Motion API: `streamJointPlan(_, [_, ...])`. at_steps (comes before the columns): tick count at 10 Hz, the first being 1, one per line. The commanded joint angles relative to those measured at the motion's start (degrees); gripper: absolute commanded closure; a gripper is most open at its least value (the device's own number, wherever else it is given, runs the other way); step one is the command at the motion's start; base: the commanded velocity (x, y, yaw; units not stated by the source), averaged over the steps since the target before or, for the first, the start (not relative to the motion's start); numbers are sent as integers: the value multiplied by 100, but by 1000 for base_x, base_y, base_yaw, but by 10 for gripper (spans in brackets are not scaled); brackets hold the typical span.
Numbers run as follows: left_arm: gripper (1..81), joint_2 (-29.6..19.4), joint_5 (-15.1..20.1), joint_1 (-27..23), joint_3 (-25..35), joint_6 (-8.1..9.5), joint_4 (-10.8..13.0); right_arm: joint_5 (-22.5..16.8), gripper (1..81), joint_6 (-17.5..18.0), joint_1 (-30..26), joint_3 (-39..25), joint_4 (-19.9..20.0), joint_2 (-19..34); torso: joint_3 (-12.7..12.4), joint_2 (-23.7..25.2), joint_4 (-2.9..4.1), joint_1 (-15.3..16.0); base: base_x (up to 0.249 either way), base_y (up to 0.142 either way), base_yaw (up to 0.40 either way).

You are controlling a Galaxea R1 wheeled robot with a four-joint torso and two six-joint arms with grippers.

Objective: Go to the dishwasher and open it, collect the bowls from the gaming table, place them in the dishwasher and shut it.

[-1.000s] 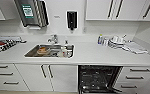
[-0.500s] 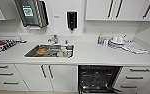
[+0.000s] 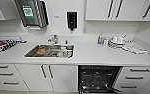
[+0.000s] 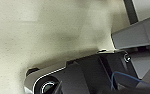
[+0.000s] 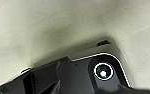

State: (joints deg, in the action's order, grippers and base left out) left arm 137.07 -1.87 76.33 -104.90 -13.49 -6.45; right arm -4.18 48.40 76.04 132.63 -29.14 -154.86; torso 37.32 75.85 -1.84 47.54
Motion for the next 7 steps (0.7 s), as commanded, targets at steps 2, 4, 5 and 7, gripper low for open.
streamJointPlan(2, [10,1367,55,485,-1973,5,-190,735,10,-261,548,1299,-857,-865,0,0,0,0,0,0,0])
streamJointPlan(4, [10,1849,72,529,-2569,14,-418,743,10,-261,654,1860,-936,-1233,0,0,0,0,0,0,0])
streamJointPlan(5, [10,2016,99,555,-2815,14,-436,735,10,-261,707,2018,-953,-1374,0,0,0,0,0,0,0])
streamJointPlan(7, [10,2376,90,581,-3341,14,-436,726,10,-252,829,2125,-989,-1576,-2,0,0,0,0,0,0])
